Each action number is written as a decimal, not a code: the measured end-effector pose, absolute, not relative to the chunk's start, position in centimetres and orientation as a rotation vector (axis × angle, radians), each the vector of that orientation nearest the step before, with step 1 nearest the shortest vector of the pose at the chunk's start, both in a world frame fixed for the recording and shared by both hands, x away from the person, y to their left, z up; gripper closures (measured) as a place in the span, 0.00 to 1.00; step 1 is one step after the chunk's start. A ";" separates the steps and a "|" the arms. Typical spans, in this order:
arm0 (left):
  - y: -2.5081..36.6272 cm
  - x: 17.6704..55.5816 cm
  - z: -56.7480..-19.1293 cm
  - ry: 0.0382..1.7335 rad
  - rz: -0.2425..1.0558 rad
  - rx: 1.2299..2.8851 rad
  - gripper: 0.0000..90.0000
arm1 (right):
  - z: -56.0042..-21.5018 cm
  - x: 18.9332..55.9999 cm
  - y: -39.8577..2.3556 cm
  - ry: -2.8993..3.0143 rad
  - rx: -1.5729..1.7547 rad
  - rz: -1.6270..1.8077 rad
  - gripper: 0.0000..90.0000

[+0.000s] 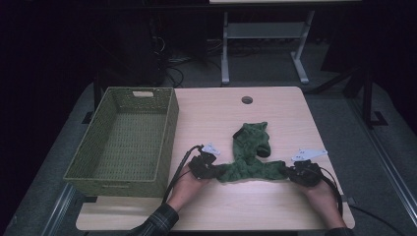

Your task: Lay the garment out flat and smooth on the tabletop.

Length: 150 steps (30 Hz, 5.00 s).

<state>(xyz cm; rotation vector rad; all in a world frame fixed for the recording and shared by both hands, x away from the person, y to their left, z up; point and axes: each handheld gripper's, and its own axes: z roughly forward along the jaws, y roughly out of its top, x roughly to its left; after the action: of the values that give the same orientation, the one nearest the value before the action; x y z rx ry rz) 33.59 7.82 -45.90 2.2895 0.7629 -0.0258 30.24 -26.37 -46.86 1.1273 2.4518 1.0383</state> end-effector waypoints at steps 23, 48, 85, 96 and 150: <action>12.1 29.1 -45.1 0.733 -0.135 2.319 0.87 | -46.5 24.9 -24.1 2.597 0.985 1.065 0.94; 6.9 39.2 -41.6 0.706 0.010 2.178 0.56 | -46.1 30.1 -23.0 2.502 1.089 1.124 0.64; 9.5 37.0 -39.5 0.783 0.037 2.136 0.95 | -41.0 33.2 -23.1 2.393 1.002 1.186 0.93; 10.1 36.8 -43.0 0.917 0.067 2.254 0.95 | -43.0 35.5 -19.9 2.517 0.966 1.102 0.93; 7.7 45.1 -43.8 0.893 0.150 2.214 0.56 | -43.1 41.5 -19.2 2.521 1.126 1.170 0.67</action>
<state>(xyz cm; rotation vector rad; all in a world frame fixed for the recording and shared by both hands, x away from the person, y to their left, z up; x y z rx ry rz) 45.09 7.73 -43.81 2.2137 0.8927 0.1501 41.54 -19.18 -43.13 1.1261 2.5213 1.1703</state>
